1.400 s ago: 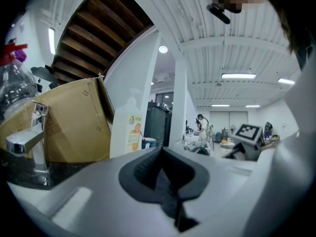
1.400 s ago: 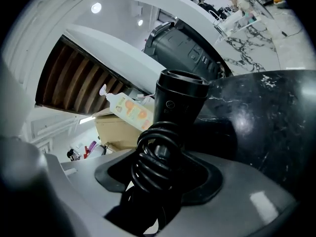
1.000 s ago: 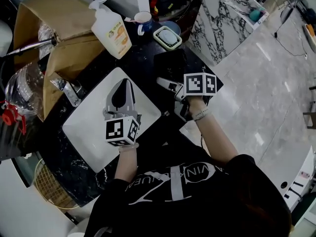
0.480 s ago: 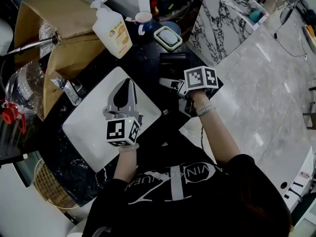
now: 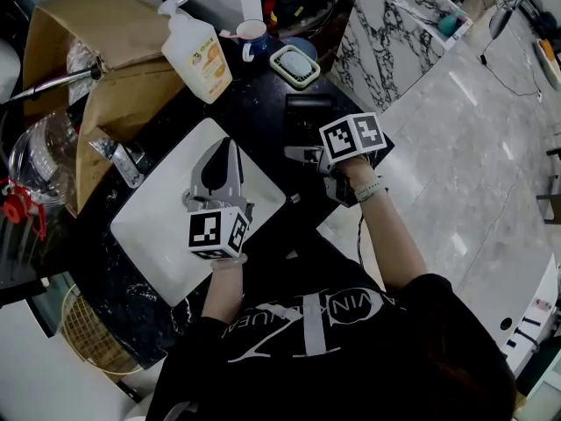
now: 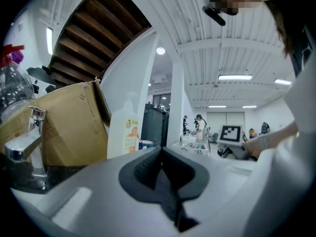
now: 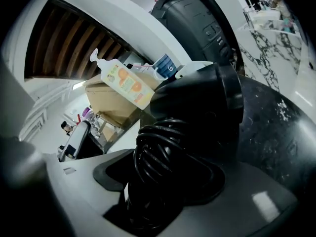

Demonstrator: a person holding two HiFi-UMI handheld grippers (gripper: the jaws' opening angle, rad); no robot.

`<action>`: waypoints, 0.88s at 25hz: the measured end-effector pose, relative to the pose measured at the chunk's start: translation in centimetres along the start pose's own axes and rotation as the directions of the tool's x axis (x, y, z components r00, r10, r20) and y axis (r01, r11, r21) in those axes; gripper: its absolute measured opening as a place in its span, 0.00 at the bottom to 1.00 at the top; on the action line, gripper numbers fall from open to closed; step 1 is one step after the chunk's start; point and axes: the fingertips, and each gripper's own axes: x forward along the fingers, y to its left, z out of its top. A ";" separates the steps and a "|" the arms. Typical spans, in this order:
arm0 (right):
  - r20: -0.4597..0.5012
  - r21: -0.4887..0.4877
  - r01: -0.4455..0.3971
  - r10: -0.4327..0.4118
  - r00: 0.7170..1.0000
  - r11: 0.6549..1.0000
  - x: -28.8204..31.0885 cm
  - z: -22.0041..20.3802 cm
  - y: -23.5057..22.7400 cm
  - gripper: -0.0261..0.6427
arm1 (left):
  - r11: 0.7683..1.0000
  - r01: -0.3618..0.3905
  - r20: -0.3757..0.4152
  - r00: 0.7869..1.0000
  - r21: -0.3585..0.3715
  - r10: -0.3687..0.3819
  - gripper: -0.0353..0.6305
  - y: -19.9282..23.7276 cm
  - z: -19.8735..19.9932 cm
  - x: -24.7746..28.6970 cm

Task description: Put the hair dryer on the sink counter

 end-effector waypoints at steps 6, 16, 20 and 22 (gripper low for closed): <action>-0.057 -0.146 0.093 -0.102 0.993 0.985 -0.7 -0.8 -0.5 0.52 | 1.000 0.018 0.006 1.000 -0.010 -0.018 0.05 -0.4 -0.1 0.1; -0.004 -0.199 0.154 -0.158 0.987 0.968 -2.7 -1.3 -0.3 0.51 | 0.999 0.041 0.009 0.999 -0.009 -0.041 0.05 -0.6 0.3 -0.2; 0.055 -0.213 0.190 -0.182 0.982 0.958 -3.9 -1.3 -0.3 0.48 | 0.999 0.040 0.009 0.999 -0.008 -0.040 0.05 -0.3 0.4 -0.5; 0.099 -0.215 0.207 -0.190 0.977 0.954 -4.7 -1.2 -0.2 0.44 | 0.999 0.041 0.008 0.999 -0.006 -0.041 0.05 -0.2 0.5 -0.7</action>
